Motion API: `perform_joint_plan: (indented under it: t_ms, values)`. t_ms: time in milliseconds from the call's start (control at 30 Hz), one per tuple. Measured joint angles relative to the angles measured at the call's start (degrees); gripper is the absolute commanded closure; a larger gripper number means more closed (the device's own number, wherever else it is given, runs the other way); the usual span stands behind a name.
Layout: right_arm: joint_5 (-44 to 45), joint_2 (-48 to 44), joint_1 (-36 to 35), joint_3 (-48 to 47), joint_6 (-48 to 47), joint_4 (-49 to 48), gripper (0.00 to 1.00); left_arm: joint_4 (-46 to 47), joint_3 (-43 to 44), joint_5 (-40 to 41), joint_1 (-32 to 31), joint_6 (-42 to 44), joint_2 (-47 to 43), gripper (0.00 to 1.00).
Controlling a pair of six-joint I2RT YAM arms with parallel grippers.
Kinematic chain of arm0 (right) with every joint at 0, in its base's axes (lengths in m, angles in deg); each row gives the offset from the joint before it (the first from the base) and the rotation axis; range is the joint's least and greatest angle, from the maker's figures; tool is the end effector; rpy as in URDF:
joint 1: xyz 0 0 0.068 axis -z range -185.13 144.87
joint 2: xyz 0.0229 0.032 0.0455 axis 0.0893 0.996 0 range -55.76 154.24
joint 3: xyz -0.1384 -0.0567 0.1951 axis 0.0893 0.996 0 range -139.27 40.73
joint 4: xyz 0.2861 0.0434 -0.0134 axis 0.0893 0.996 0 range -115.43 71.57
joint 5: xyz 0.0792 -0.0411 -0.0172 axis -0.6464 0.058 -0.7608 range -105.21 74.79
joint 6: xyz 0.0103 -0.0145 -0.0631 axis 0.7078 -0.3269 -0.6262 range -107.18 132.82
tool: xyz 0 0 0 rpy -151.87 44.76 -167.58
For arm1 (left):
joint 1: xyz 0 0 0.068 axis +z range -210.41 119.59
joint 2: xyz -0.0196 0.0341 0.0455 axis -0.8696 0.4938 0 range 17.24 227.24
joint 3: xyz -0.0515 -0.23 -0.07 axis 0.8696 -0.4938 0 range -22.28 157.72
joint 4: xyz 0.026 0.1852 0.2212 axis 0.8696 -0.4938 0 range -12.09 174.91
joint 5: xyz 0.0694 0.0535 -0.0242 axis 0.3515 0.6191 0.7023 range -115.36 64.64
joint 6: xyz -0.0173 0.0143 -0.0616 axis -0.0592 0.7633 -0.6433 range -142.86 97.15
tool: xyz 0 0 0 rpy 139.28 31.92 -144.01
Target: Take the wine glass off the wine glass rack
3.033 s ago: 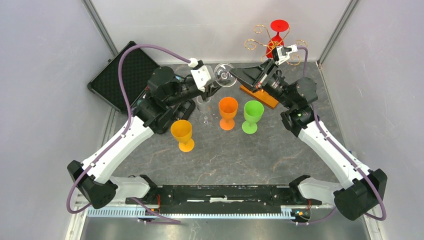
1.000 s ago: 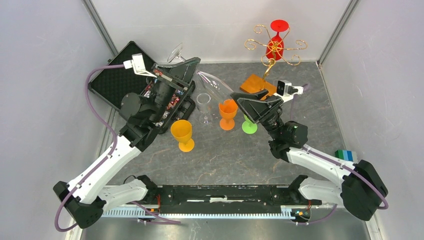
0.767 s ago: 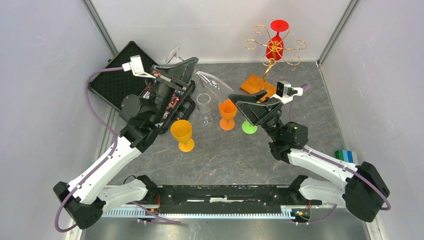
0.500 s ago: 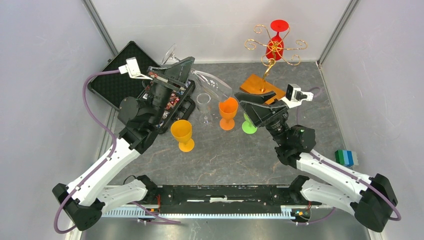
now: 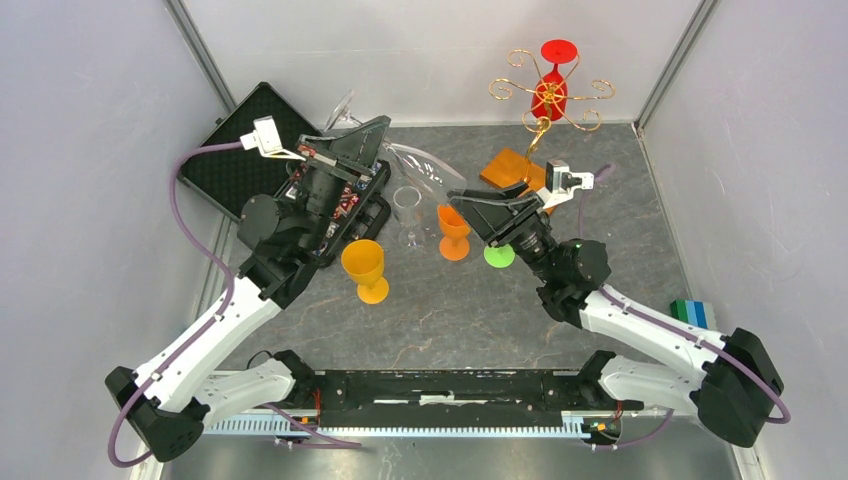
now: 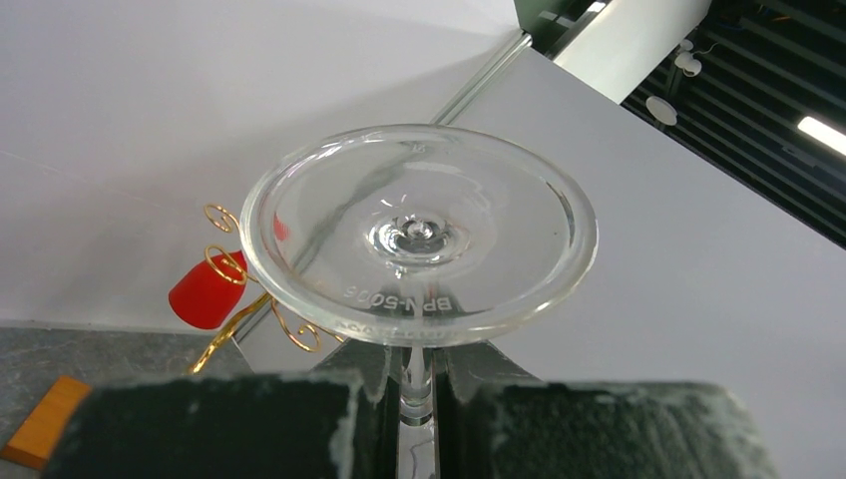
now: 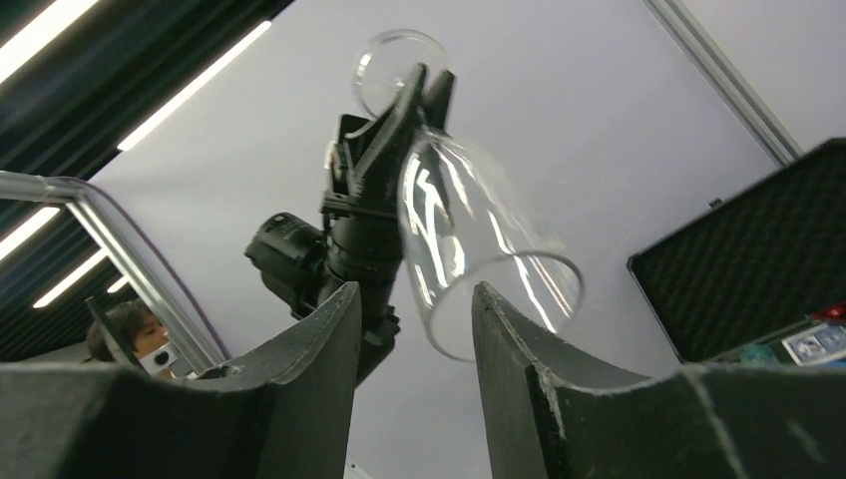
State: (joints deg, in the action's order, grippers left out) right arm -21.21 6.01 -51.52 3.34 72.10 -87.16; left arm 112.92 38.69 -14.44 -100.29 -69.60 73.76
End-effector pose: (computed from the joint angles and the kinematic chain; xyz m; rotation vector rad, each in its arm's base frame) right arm 0.1913 0.2087 0.3385 0.0075 1.0667 1.7422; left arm 0.2091 -0.1619 0.4584 -0.2528 1.0681 -1.2758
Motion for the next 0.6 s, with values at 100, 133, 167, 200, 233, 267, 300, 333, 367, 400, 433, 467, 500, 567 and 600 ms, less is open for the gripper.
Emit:
perform_joint_plan:
  t_ms: [100, 133, 167, 200, 233, 267, 300, 333, 367, 400, 433, 467, 500, 567, 600]
  values:
    - [-0.59, 0.09, 0.00, -0.02, -0.02, -3.34, 0.55, -0.02, -0.87, 0.02, 0.00, -0.87, -0.11, 0.98]
    - [-0.66, 0.09, 0.00, -0.04, -0.07, -4.09, 0.56, 0.07, -1.07, 0.02, 0.00, -1.62, -0.13, 0.98]
    - [-0.83, 0.13, 0.00, -0.04, -0.02, -4.55, 0.57, 0.22, -1.18, 0.02, 0.00, -2.19, -0.20, 0.98]
    - [-0.92, 0.26, 0.00, -0.11, -0.04, -4.79, 0.57, 0.39, -1.27, 0.02, 0.00, -2.54, -0.31, 0.98]
    - [-1.03, 0.50, 0.00, -0.33, -0.02, -5.07, 0.58, 0.52, -1.38, -0.02, 0.00, -2.91, -0.46, 0.98]
    - [-1.09, 0.74, 0.00, -0.66, -0.02, -5.16, 0.60, 0.61, -1.42, -0.07, 0.00, -3.30, -0.63, 0.98]
    - [-1.25, 1.01, -0.02, -1.05, 0.00, -5.25, 0.62, 0.81, -1.44, -0.13, 0.00, -3.58, -0.76, 0.98]
    - [-1.38, 1.27, -0.02, -1.44, 0.02, -5.29, 0.64, 0.96, -1.49, -0.26, 0.00, -3.82, -0.87, 0.98]
    - [-1.49, 1.46, -0.02, -1.75, 0.04, -5.31, 0.67, 1.16, -1.57, -0.39, 0.00, -4.04, -1.01, 0.97]
    - [-1.49, 1.73, -0.02, -2.05, 0.24, -5.40, 0.69, 1.36, -1.70, -0.50, 0.00, -4.11, -1.11, 0.97]
    - [-1.51, 1.86, -0.02, -2.16, 0.37, -5.40, 0.73, 1.53, -1.79, -0.57, 0.00, -4.09, -1.29, 0.96]
    - [-1.51, 2.08, 0.00, -2.25, 0.52, -5.42, 0.75, 1.62, -1.88, -0.66, 0.00, -4.04, -1.46, 0.95]
    - [-1.53, 2.21, 0.00, -2.27, 0.66, -5.38, 0.79, 1.70, -1.97, -0.76, 0.00, -4.00, -1.66, 0.94]
    - [-1.57, 2.45, -0.02, -2.32, 1.07, -5.01, 0.85, 1.70, -2.34, -1.09, 0.00, -3.69, -2.27, 0.92]
    - [-1.62, 2.47, -0.02, -2.38, 1.25, -4.81, 0.90, 1.73, -2.51, -1.18, 0.00, -3.32, -2.60, 0.90]
